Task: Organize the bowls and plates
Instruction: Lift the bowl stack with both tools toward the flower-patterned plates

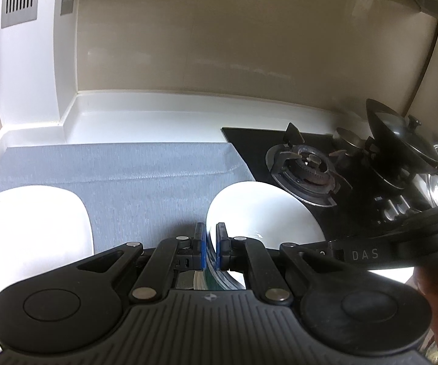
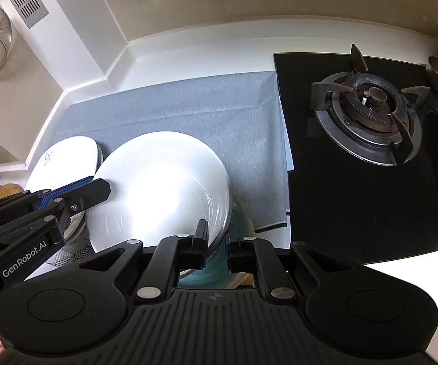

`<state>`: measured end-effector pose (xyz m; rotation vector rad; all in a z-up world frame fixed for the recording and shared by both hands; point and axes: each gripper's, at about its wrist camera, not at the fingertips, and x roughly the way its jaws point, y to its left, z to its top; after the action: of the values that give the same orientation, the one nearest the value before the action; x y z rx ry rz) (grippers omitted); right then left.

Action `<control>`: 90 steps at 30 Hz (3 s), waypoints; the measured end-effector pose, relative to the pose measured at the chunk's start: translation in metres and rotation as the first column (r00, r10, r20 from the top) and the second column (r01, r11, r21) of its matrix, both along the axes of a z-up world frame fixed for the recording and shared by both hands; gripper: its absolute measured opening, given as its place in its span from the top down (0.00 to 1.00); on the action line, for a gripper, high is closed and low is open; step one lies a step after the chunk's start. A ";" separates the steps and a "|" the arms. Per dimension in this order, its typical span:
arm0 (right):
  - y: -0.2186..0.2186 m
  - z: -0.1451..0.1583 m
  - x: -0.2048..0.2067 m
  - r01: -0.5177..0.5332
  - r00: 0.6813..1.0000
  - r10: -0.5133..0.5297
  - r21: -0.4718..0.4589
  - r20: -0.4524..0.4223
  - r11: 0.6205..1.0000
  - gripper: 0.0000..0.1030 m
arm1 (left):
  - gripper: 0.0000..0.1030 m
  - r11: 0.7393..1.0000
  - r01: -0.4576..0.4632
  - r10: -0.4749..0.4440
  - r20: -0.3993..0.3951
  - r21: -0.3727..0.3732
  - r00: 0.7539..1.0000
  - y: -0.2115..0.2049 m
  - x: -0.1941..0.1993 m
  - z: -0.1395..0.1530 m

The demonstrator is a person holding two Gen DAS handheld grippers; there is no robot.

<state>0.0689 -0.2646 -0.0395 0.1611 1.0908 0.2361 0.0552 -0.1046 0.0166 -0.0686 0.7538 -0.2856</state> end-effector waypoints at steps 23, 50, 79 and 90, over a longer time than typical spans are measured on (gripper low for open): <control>0.003 -0.019 -0.002 0.014 0.998 -0.016 -0.023 -0.068 1.000 0.89 | 0.95 1.000 0.001 -0.002 -0.069 -0.018 0.998 0.000 0.000 -0.025; 0.012 -0.015 0.010 -0.022 0.991 0.006 -0.118 -0.137 0.993 0.86 | 0.95 0.999 -0.013 0.009 -0.133 -0.035 0.991 -0.002 0.002 -0.034; -0.014 -0.021 0.013 0.014 0.995 -0.020 -0.056 -0.098 0.998 0.75 | 0.77 0.997 -0.076 0.070 -0.163 -0.030 0.984 -0.005 -0.006 -0.037; -0.024 -0.039 0.043 -0.141 0.982 0.142 0.016 -0.124 0.990 0.62 | 0.59 0.946 -0.291 0.230 -0.336 -0.145 0.913 0.000 -0.001 -0.061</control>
<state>0.1122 -0.2890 -0.0786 0.1062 1.2276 0.3612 0.0540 -0.1045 -0.0447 -0.4046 1.0226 -0.0887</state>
